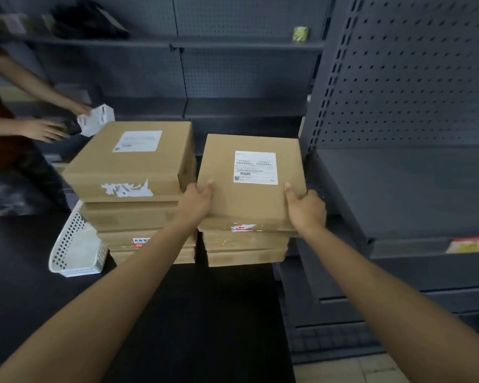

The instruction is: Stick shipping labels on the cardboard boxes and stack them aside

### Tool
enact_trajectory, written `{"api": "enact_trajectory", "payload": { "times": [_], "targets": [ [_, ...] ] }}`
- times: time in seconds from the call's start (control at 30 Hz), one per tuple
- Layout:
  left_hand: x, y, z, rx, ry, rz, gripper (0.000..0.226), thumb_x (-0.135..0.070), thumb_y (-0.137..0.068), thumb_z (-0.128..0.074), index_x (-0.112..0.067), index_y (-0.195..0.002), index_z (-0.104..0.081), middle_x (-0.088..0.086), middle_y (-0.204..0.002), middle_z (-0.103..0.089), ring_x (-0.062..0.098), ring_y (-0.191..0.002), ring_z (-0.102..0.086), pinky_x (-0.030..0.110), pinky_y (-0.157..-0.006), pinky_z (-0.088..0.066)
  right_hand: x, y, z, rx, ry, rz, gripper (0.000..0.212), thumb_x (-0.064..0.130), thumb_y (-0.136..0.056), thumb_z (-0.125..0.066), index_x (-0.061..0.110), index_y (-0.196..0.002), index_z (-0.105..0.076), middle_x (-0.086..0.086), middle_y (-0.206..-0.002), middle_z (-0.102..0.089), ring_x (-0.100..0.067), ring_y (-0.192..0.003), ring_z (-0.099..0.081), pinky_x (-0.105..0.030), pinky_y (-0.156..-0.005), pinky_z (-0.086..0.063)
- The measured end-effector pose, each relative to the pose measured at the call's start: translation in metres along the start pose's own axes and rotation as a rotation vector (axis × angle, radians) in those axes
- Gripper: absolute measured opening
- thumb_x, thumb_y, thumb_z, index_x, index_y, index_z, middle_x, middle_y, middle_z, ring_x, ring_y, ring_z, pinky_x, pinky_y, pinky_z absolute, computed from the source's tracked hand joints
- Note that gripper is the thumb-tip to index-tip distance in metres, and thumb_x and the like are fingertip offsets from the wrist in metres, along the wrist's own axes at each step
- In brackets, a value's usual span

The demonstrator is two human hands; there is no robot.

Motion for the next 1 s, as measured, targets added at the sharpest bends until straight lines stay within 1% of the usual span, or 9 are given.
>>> {"api": "enact_trajectory", "payload": {
  "times": [0.07, 0.27, 0.37, 0.53, 0.63, 0.73, 0.83, 0.93, 1.0],
  "targets": [
    [0.0, -0.026, -0.007, 0.021, -0.042, 0.026, 0.066, -0.055, -0.097, -0.036, -0.004, -0.139, -0.038, 0.015, -0.137, -0.049, 0.033, -0.126, -0.046, 0.036, -0.094, -0.038, 0.007, -0.024, -0.009, 0.008, 0.028, -0.007, 0.065, 0.062, -0.092, -0.042, 0.006, -0.123, -0.051, -0.012, -0.121, -0.06, -0.031, -0.107, -0.058, -0.031, -0.07, -0.038],
    [0.013, -0.073, -0.031, 0.075, -0.105, 0.029, 0.059, -0.05, -0.099, -0.033, -0.008, -0.14, -0.034, 0.016, -0.132, -0.053, 0.036, -0.118, -0.052, 0.035, -0.088, -0.04, -0.001, -0.073, -0.044, 0.064, 0.074, -0.083, 0.064, 0.062, -0.091, -0.044, 0.005, -0.118, -0.055, -0.014, -0.118, -0.062, -0.033, -0.105, -0.059, -0.032, -0.071, -0.041],
    [0.026, -0.083, -0.037, 0.058, -0.15, 0.079, 0.06, -0.052, -0.098, -0.033, -0.009, -0.14, -0.035, 0.018, -0.131, -0.054, 0.037, -0.117, -0.053, 0.039, -0.094, -0.042, -0.007, -0.08, -0.058, 0.112, 0.099, -0.112, 0.065, 0.063, -0.091, -0.044, 0.006, -0.121, -0.054, -0.013, -0.119, -0.061, -0.032, -0.104, -0.059, -0.032, -0.071, -0.041],
    [0.037, -0.087, -0.042, 0.017, -0.111, 0.08, 0.058, -0.051, -0.097, -0.038, -0.011, -0.139, -0.038, 0.016, -0.129, -0.056, 0.037, -0.117, -0.053, 0.04, -0.096, -0.042, -0.01, -0.083, -0.063, 0.128, 0.181, -0.103, 0.068, 0.065, -0.091, -0.04, 0.009, -0.128, -0.048, -0.011, -0.119, -0.06, -0.031, -0.104, -0.058, -0.033, -0.068, -0.04],
    [0.033, -0.086, -0.042, 0.011, -0.107, 0.095, 0.057, -0.049, -0.098, -0.039, -0.01, -0.139, -0.038, 0.017, -0.13, -0.056, 0.037, -0.118, -0.053, 0.039, -0.095, -0.041, -0.009, -0.083, -0.063, 0.148, 0.141, -0.12, 0.069, 0.065, -0.091, -0.039, 0.01, -0.132, -0.046, -0.011, -0.121, -0.059, -0.031, -0.106, -0.058, -0.034, -0.073, -0.042],
    [0.029, -0.084, -0.038, -0.011, -0.094, 0.116, 0.058, -0.044, -0.098, -0.041, -0.011, -0.145, -0.031, 0.017, -0.136, -0.051, 0.036, -0.122, -0.05, 0.04, -0.098, -0.04, -0.007, -0.078, -0.061, 0.11, 0.005, -0.117, 0.067, 0.059, -0.096, -0.036, 0.011, -0.143, -0.036, -0.013, -0.132, -0.055, -0.032, -0.117, -0.053, -0.034, -0.079, -0.039],
    [0.023, -0.075, -0.034, -0.03, -0.091, 0.012, 0.058, -0.037, -0.099, -0.042, -0.009, -0.148, -0.026, 0.015, -0.144, -0.042, 0.034, -0.13, -0.042, 0.038, -0.105, -0.034, -0.004, -0.066, -0.049, 0.063, -0.041, -0.123, 0.062, 0.053, -0.099, -0.032, 0.011, -0.144, -0.034, -0.013, -0.133, -0.053, -0.031, -0.117, -0.053, -0.031, -0.078, -0.038],
    [0.018, -0.047, -0.029, -0.073, -0.16, -0.202, 0.051, -0.028, -0.099, -0.046, -0.009, -0.144, -0.032, 0.013, -0.151, -0.027, 0.029, -0.137, -0.03, 0.035, -0.111, -0.025, -0.009, -0.048, -0.038, 0.035, -0.049, -0.084, 0.059, 0.051, -0.1, -0.031, 0.009, -0.141, -0.036, -0.013, -0.129, -0.056, -0.028, -0.107, -0.056, -0.032, -0.076, -0.041],
    [0.026, -0.016, -0.028, -0.129, -0.214, -0.366, 0.044, -0.023, -0.097, -0.05, -0.011, -0.138, -0.04, 0.01, -0.146, -0.03, 0.026, -0.134, -0.032, 0.033, -0.111, -0.026, -0.015, -0.027, -0.034, 0.052, -0.001, -0.097, 0.057, 0.048, -0.1, -0.033, 0.009, -0.141, -0.037, -0.014, -0.127, -0.057, -0.03, -0.107, -0.057, -0.033, -0.077, -0.044]
  ]
}}
Point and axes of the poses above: each hand's wrist, its own y-axis away from the middle knuckle, its own z-axis out of the back of the hand, x = y × z, the point moved 2 cm from there along -y, towards the middle knuckle
